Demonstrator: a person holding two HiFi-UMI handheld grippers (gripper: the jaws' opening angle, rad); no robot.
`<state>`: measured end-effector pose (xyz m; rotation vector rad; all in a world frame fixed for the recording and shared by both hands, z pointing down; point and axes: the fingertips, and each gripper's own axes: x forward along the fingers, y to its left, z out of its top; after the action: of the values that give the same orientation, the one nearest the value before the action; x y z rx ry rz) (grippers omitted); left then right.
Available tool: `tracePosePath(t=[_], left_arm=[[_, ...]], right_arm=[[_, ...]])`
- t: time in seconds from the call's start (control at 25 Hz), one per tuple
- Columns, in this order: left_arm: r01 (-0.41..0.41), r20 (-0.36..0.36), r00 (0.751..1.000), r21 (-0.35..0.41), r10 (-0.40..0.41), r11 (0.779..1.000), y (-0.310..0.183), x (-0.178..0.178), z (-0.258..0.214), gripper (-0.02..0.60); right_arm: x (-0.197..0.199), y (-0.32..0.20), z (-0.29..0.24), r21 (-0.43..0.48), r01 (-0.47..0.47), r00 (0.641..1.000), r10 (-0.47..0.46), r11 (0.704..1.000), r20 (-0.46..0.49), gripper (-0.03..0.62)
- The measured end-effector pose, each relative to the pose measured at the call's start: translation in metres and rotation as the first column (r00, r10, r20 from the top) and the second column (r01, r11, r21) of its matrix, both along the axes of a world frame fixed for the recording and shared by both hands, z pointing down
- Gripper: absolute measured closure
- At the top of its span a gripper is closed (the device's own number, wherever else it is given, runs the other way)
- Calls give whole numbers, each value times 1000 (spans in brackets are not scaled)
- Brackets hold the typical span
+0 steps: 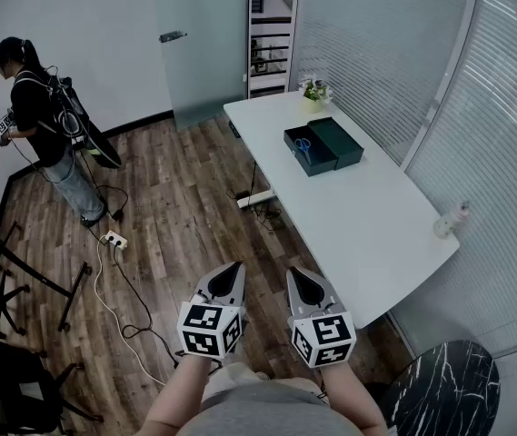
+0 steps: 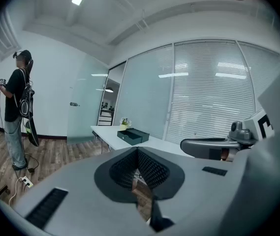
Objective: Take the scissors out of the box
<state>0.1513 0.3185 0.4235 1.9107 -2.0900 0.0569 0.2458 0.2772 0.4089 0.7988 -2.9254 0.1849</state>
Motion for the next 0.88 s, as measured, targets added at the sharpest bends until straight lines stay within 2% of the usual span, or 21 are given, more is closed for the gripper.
tracePosePath(t=[0.36, 0.6, 0.88], left_arm=[[11, -1, 1000, -10, -12, 1000, 6, 6, 2, 575], [20, -34, 999, -32, -21, 999, 3, 5, 7, 575], [34, -43, 998, -48, -37, 998, -13, -20, 17, 575]], right_arm=[[2, 5, -1, -20, 27, 1000, -26, 999, 17, 586], [-1, -2, 4, -31, 20, 1000, -20, 999, 7, 585], [-20, -20, 11, -34, 5, 1000, -5, 999, -6, 585]])
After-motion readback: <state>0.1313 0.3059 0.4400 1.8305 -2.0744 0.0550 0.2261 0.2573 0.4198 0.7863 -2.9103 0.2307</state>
